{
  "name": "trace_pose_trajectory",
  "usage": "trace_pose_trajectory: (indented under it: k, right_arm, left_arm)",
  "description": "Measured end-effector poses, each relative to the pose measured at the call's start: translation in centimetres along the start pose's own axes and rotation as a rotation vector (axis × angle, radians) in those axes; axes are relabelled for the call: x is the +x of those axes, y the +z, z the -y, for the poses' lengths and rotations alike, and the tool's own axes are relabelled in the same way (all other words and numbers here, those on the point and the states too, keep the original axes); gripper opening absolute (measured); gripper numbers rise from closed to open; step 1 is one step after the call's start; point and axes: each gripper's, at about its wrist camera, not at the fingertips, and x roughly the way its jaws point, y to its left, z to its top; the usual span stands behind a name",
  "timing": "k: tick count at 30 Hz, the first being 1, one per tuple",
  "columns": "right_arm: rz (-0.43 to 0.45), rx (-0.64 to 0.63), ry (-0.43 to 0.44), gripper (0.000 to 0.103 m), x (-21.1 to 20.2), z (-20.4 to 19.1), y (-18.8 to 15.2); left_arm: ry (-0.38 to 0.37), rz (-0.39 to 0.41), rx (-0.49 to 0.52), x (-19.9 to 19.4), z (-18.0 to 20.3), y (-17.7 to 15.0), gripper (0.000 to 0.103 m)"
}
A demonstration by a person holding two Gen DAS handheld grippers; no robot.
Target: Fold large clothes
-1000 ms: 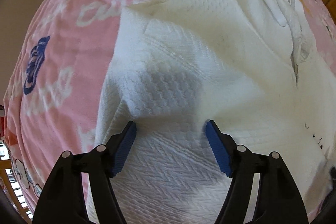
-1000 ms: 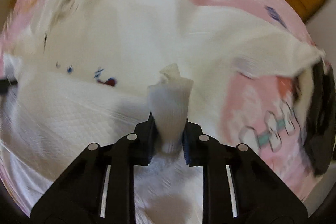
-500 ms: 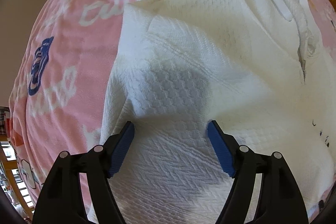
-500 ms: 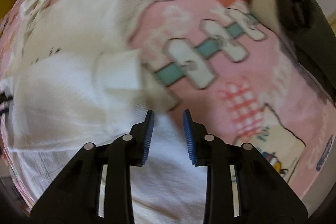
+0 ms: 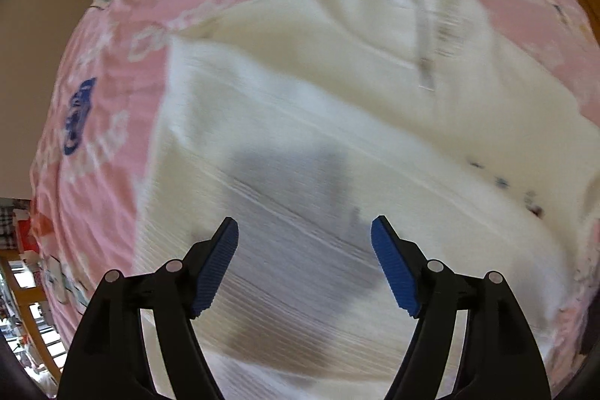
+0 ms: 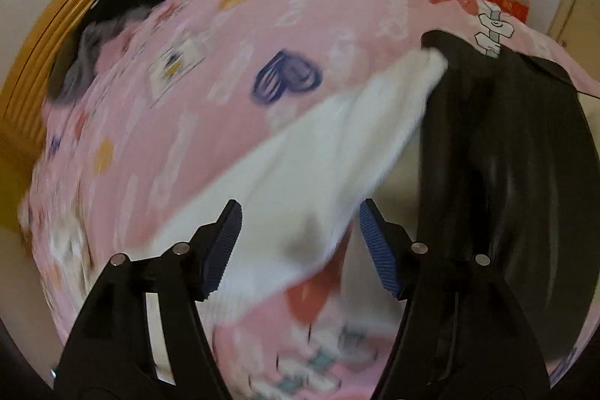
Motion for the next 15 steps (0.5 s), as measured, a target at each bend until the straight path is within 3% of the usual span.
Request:
trace_pose_trajectory:
  k: [5, 8, 10, 15]
  right_arm:
    - [-0.084, 0.125, -0.021, 0.064, 4.7, 3.6, 5.6]
    - [-0.140, 0.164, -0.054, 0.064, 6.4, 5.6, 6.5]
    - [-0.161, 0.231, -0.027, 0.062, 6.4, 7.0, 6.5]
    - [-0.136, 0.147, -0.128, 0.062, 4.2, 6.3, 6.7]
  left_arm:
    - [-0.081, -0.016, 0.005, -0.8, 5.6, -1.8, 0.072]
    - [-0.097, -0.041, 0.028, 0.0, 8.4, -2.0, 0.072]
    - [-0.120, -0.068, 0.029, 0.4, 9.9, -2.2, 0.072]
    - [-0.117, -0.119, 0.036, 0.9, 12.3, -2.5, 0.072]
